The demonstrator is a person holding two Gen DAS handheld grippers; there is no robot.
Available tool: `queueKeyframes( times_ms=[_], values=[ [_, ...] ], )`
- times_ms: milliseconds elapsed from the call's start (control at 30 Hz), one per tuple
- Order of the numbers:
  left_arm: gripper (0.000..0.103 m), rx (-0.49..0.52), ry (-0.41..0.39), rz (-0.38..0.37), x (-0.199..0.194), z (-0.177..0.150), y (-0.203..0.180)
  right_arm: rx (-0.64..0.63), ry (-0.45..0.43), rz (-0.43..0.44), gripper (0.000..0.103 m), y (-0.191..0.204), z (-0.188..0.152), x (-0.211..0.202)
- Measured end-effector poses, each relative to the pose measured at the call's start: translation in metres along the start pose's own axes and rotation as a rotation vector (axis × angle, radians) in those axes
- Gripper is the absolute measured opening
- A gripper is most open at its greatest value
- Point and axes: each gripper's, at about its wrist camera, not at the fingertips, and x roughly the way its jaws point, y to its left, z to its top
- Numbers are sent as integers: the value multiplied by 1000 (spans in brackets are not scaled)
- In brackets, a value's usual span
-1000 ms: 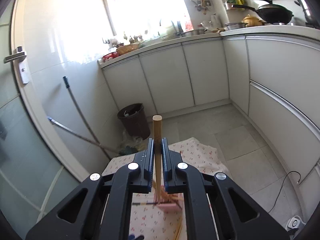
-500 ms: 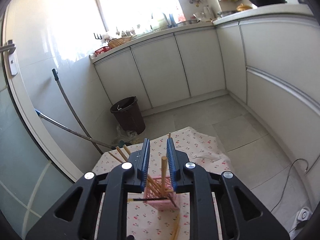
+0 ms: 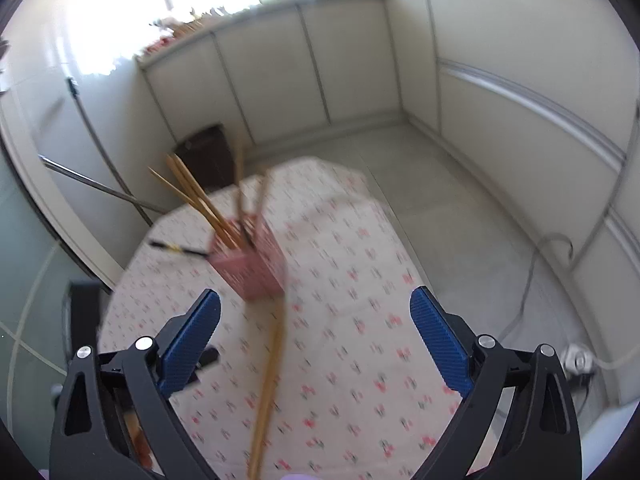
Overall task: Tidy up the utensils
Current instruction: 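Open the right tool to drop the chopstick into the holder, then lower the left tool and close it on a wooden chopstick, then close the right tool on the last wooden chopstick while the left tool lifts its own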
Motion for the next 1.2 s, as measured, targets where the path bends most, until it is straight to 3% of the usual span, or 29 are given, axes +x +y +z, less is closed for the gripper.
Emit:
queueKeyframes(
  times_ms=[133,200,333,600,700,800,900,933,1200],
  values=[
    [83,13,26,43,19,4,-7,102,270,-91,93,-36,-27,41],
    [83,18,25,72,31,9,-12,196,397,-85,93,-54,-41,58],
    [83,21,18,122,56,14,-22,337,526,-39,93,-72,-62,74],
    [78,23,-82,206,88,22,-58,414,569,1,93,-83,-68,73],
    [64,19,-120,259,93,25,-63,427,588,11,93,-83,-67,79],
    [44,27,-144,291,93,26,-63,445,615,25,93,-86,-70,82],
    [21,42,-130,261,88,24,-57,447,626,33,93,-83,-70,85],
    [8,35,-121,256,86,23,-52,445,624,32,93,-82,-70,85],
    [7,-49,-36,111,60,18,1,387,618,3,93,-55,-70,100]
  ],
)
